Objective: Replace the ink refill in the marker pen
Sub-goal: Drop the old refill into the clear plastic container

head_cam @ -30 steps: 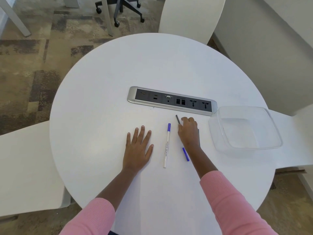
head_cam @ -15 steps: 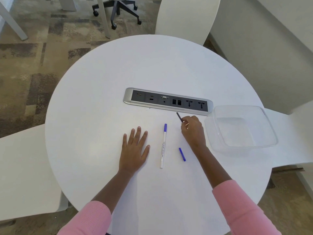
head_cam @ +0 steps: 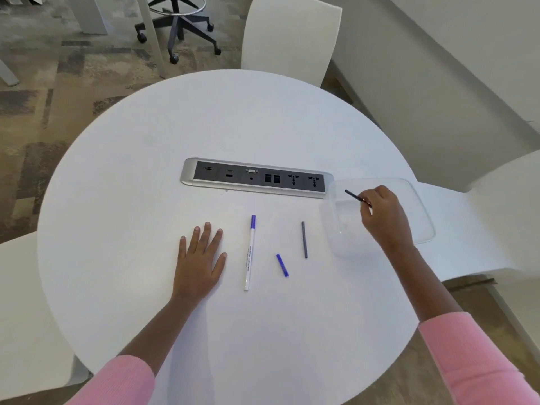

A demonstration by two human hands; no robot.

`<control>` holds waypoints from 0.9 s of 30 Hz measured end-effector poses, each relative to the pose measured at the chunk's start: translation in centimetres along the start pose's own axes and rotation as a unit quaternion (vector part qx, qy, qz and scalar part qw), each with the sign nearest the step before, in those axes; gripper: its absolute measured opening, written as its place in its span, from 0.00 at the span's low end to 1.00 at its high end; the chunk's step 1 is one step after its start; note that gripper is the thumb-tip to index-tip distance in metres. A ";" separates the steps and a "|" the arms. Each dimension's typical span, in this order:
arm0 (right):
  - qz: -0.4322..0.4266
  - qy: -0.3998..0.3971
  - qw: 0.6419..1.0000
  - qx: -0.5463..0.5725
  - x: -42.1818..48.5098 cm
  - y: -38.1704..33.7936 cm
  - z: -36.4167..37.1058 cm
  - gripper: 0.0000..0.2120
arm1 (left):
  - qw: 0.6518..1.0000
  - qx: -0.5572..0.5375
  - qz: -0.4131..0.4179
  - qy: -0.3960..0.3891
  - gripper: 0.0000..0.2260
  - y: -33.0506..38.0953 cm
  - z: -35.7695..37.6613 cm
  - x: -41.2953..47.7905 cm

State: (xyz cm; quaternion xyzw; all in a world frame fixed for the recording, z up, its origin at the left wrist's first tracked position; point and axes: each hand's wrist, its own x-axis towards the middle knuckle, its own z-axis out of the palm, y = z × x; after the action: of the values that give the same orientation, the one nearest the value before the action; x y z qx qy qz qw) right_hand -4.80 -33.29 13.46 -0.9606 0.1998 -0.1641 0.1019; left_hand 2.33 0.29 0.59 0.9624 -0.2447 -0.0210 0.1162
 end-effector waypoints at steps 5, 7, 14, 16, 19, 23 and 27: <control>0.030 -0.096 0.993 -0.055 0.8 3.3 1.4 0.08 | 0.999 -0.014 -0.033 0.014 0.24 1.2 0.4 -0.2; 0.043 -0.140 0.987 -0.072 1.0 3.7 2.1 0.10 | 0.999 -0.010 -0.044 0.017 0.24 1.6 0.5 -0.3; 0.053 -0.247 0.962 -0.103 1.3 4.1 4.1 0.11 | 0.998 -0.002 -0.053 0.022 0.24 1.8 0.5 -0.4; 0.058 -0.261 0.958 -0.105 1.4 4.1 4.3 0.11 | 0.998 0.000 -0.054 0.020 0.24 1.8 0.5 -0.3; 0.066 -0.268 0.956 -0.101 1.5 4.2 4.5 0.11 | 0.998 0.001 -0.053 0.022 0.24 1.8 0.5 -0.4; 0.077 -0.246 0.963 -0.072 1.5 4.2 4.3 0.10 | 0.998 -0.007 -0.054 0.023 0.24 1.8 0.5 -0.3; 0.078 -0.158 0.984 -0.028 1.7 3.2 2.8 0.10 | 0.998 -0.013 -0.051 0.025 0.24 1.6 0.6 -0.4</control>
State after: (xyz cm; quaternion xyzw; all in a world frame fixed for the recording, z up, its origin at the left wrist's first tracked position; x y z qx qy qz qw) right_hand -3.44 -36.51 10.48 -0.9584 0.2599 0.0038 0.1177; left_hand 1.21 -0.99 0.35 0.9723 -0.1916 -0.0063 0.1340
